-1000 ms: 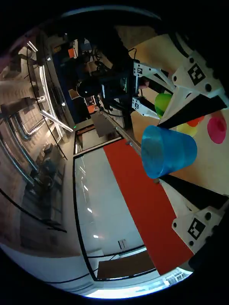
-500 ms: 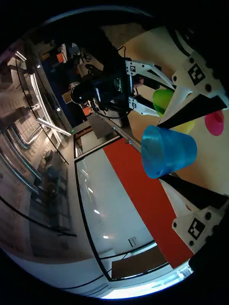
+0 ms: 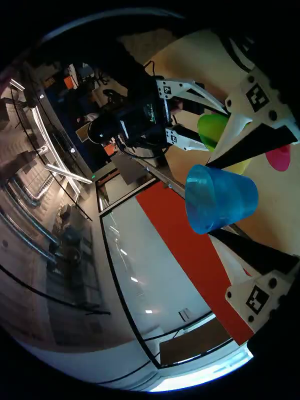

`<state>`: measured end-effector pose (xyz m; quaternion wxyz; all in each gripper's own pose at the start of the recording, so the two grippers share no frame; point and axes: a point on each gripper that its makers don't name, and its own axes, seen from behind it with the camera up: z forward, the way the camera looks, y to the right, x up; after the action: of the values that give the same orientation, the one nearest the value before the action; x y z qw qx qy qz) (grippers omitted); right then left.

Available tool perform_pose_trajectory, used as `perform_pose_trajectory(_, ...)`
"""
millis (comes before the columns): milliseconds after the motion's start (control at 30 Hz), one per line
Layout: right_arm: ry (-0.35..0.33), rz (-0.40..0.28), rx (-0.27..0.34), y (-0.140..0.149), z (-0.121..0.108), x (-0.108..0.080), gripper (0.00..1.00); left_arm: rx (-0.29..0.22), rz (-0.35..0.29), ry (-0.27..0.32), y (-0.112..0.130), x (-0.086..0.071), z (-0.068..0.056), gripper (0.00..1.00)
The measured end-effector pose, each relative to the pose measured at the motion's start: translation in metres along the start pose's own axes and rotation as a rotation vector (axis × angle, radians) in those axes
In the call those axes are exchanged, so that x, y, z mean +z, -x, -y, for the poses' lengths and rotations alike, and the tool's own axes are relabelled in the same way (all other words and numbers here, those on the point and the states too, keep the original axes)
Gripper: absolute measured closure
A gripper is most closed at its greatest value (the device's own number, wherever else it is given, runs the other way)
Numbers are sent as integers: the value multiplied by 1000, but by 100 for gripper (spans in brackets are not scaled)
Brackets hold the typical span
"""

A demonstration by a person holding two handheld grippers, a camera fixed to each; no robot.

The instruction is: Pour water

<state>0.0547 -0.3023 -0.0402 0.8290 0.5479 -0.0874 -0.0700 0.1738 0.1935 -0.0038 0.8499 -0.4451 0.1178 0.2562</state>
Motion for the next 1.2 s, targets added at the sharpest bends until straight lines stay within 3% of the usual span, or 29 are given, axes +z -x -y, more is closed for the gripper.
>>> perform_pose_trajectory(1000,-19,6,-4,2,8,4,10,136,27,-4,8,2,-3,17)
perform_pose_trajectory(1200,-20,6,-4,2,9,4,10,184,39,-3,13,2,-5,17)
